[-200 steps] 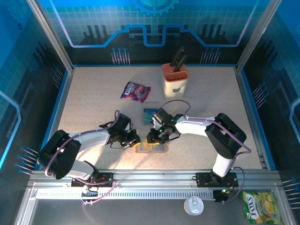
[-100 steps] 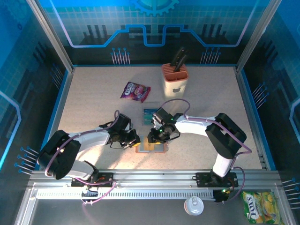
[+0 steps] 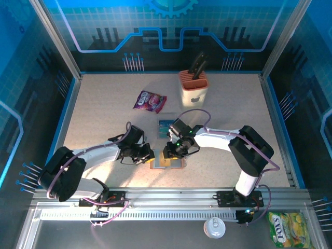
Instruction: Take the credit cards out of the card holder
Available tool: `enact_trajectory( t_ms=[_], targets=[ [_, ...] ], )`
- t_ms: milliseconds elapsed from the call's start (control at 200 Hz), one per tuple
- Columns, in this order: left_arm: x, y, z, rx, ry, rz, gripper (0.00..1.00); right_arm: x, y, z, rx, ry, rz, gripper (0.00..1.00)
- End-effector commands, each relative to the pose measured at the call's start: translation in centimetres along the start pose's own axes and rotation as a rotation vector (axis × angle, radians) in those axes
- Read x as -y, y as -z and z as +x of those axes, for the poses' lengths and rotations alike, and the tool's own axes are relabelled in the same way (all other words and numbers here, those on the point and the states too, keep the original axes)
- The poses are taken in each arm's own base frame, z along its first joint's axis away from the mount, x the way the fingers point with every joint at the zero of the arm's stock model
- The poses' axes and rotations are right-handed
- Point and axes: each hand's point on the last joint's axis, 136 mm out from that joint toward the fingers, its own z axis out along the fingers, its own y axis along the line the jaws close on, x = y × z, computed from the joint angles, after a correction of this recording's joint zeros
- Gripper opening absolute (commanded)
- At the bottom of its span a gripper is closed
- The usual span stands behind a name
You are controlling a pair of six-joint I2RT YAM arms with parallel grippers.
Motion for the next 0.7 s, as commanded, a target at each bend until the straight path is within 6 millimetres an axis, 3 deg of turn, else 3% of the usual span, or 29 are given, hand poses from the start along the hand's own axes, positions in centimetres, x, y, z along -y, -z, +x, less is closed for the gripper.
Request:
enact_trajectory(
  t_ms=[0,305,695],
  targets=[
    [1.2,0.9,-0.4,0.013,-0.030,0.023,0.09,-1.5,0.4,0.1,-0.003,0.015,-0.044,0.33],
    [2.1,-0.4,0.4,-0.016,-0.032,0.039,0.09,-2.0,0.7,0.0,0.012,0.026,-0.061,0.33],
    [2.9,-1.4,0.8,-0.047,-0.052,0.045,0.09,-0.9,1.2,-0.2,0.038,0.014,-0.030,0.33]
  ],
)
